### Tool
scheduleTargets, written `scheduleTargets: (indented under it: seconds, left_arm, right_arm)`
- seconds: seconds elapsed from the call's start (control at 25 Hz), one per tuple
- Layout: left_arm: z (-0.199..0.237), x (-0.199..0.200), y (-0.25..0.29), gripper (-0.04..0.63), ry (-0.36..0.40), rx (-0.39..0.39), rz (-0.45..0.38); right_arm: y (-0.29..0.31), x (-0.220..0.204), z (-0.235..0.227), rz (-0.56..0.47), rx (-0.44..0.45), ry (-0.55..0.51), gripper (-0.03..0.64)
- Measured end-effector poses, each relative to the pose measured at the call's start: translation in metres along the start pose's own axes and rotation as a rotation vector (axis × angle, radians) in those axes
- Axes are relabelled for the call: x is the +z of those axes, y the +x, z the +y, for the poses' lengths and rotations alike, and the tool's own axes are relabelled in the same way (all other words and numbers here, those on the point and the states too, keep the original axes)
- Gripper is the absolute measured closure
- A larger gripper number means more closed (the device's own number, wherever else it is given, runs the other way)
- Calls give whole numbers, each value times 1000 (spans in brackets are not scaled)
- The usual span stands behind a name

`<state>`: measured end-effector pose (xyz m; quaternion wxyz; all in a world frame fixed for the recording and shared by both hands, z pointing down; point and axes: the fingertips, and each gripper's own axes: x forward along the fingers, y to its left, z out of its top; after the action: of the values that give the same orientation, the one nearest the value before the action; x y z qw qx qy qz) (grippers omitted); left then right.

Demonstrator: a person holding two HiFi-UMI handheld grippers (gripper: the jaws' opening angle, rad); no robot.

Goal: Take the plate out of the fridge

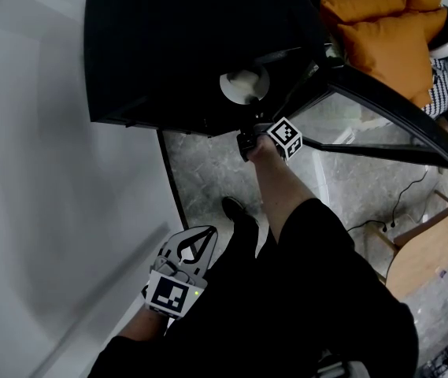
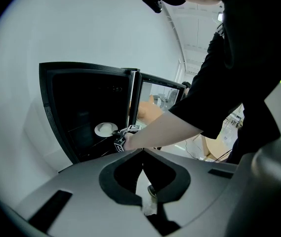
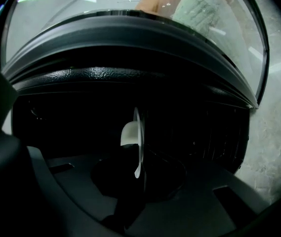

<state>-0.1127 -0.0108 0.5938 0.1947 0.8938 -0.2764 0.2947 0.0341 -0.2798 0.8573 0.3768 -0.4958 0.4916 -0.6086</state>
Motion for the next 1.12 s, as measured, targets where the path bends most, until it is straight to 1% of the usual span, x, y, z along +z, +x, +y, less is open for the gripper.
scheduleTargets:
  seconds: [0.08, 0.36, 0.56, 0.88, 1.12]
  left_arm:
    - [-1, -1, 0, 588, -1, 1, 0]
    - [-7, -2, 1, 588, -32, -4, -7]
    - [-9, 2, 2, 588, -33, -2, -19]
    - [-16, 1, 0, 588, -23, 0, -17]
    - [-23, -1, 1, 588, -19, -9, -17]
  right_arm:
    - [0, 0, 2, -2, -1, -4, 597]
    - [-6, -3, 3, 13, 5, -24, 598]
    - [-16, -4, 3, 17, 20, -21, 601]
    - [-33, -9, 5, 37, 64, -9, 601]
    - [-46, -10, 11, 55, 118, -8, 603]
